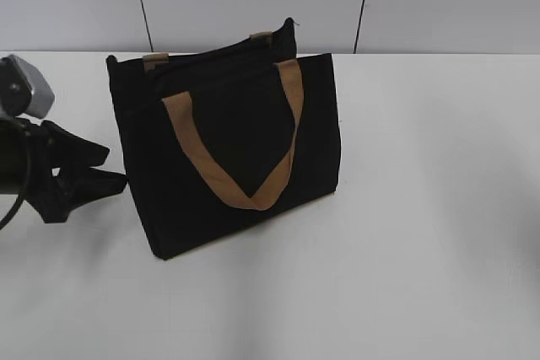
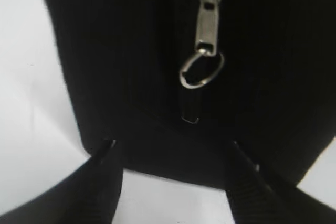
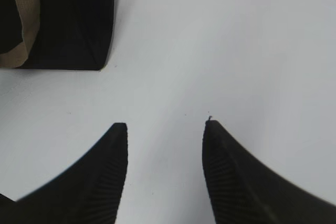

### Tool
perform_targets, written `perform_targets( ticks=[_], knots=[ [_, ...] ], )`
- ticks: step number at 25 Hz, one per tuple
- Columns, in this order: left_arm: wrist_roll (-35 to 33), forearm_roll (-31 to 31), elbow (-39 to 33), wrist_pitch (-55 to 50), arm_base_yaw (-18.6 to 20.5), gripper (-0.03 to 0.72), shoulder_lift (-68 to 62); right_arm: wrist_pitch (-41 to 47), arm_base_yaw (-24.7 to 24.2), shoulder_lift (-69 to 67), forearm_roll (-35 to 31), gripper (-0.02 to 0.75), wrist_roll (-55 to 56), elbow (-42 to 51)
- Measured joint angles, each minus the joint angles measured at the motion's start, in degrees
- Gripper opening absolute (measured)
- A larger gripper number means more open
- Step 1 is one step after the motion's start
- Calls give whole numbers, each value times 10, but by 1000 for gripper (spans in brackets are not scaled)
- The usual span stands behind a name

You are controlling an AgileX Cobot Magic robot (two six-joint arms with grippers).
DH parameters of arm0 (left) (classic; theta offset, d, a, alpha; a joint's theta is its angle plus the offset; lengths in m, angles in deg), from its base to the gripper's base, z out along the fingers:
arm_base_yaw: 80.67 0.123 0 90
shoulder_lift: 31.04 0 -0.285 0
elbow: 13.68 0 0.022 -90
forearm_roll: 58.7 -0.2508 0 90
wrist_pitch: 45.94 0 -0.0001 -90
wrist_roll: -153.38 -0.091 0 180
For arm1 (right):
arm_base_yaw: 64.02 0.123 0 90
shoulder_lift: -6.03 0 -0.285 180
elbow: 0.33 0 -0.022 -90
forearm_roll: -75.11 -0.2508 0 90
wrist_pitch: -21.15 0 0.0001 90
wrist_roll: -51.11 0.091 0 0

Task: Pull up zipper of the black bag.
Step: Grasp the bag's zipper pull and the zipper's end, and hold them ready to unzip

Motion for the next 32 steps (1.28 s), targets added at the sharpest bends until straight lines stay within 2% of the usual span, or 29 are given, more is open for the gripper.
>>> perform_targets(
  ticks=[4, 11, 19, 32],
  knots=[
    [-30, 1, 1, -26, 0, 447, -24, 0, 0, -4, 0, 358, 0, 0],
    [-34, 3, 32, -81, -1, 446, -71, 0, 0, -5, -1, 358, -1, 0],
    [-36, 3, 64, -100, -5, 445, -104, 0, 0, -5, -15, 358, -2, 0],
    [-36, 2, 69, -112, -5, 427, -131, 0, 0, -5, -30, 358, -2, 0]
  ],
)
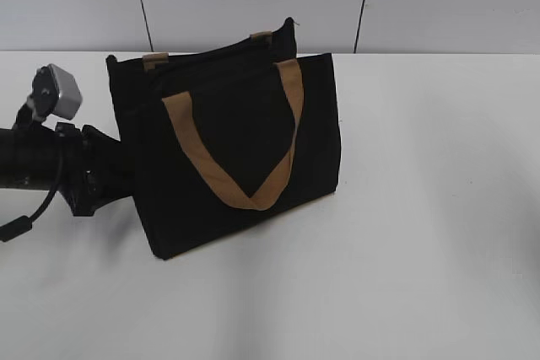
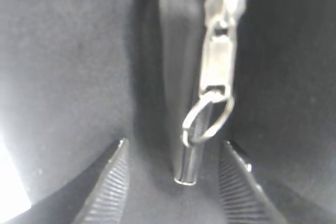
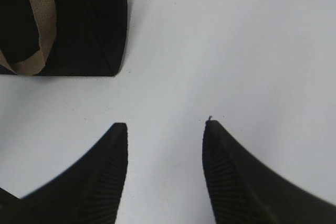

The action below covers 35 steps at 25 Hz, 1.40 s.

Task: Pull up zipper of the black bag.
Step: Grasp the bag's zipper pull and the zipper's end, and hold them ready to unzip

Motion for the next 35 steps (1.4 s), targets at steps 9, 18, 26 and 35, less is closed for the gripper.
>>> perform_targets(
  ticks=[9, 18, 26, 35],
  knots=[
    [0, -1, 22, 0, 0, 402, -4, 0, 0, 0, 0, 358, 0, 0],
    [1, -1, 22, 0, 0, 53, -4, -2, 0, 0, -1, 358, 0, 0],
    [75, -36, 22, 40, 0, 32, 62, -9, 7, -1, -53, 358, -17, 0],
    [201, -171, 22, 55, 0, 31, 175, -48, 106, -21, -69, 358, -19, -18]
  ],
)
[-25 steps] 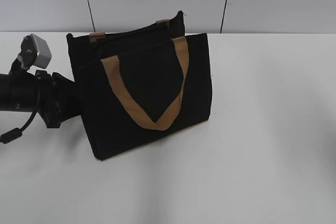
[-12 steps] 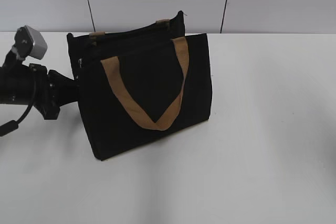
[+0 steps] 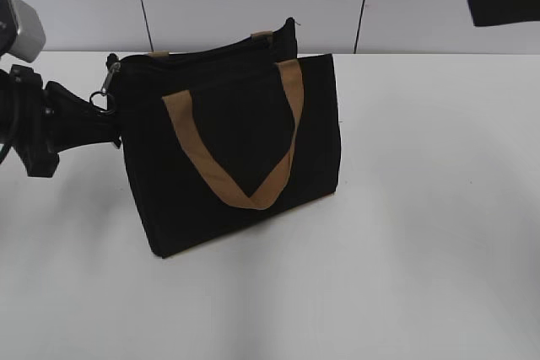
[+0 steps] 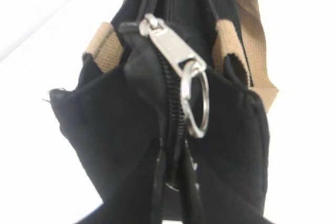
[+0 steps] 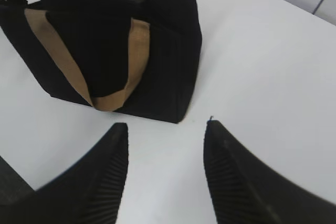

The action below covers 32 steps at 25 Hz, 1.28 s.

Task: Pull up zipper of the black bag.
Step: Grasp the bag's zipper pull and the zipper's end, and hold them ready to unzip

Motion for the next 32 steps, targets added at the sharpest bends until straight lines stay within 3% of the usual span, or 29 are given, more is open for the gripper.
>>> perform_targets(
  ticks=[4, 16, 26, 32],
  knots=[
    [38, -44, 0, 1, 0, 31, 44, 0, 52, -54, -1, 358, 8, -57],
    [52, -51, 0, 1, 0, 31, 96, 0, 221, -286, -6, 358, 44, -249],
    [52, -51, 0, 1, 0, 31, 96, -1, 251, -386, -61, 358, 47, -296],
    [52, -52, 0, 1, 0, 31, 103, -31, 273, -396, -51, 358, -69, -297]
  ],
)
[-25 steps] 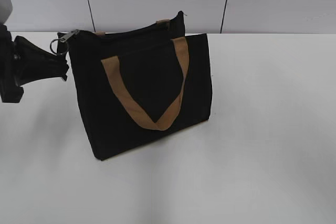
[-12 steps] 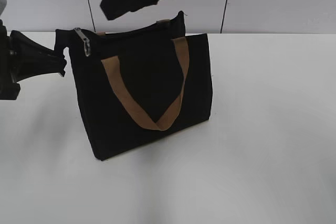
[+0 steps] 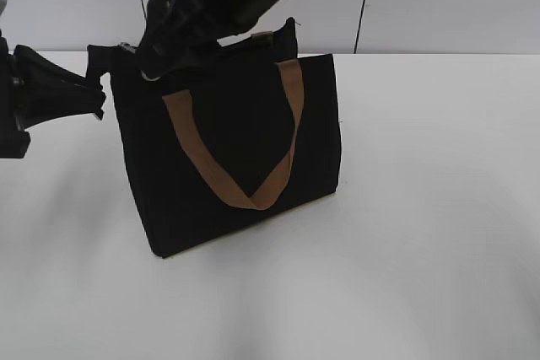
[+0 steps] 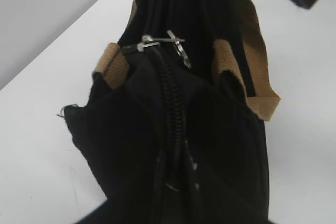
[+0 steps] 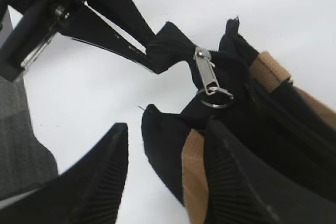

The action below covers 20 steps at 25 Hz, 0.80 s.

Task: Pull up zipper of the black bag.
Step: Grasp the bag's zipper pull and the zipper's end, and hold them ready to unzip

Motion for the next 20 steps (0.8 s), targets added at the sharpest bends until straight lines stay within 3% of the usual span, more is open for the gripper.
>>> perform_targets(
  ticks=[6, 20],
  knots=[
    [0, -1, 0, 0, 0, 31, 6, -41, 2, -18, 16, 358, -112, 0],
    [0, -3, 0, 1, 0, 31, 6, -98, 2, -70, 21, 358, -187, 0]
  ],
)
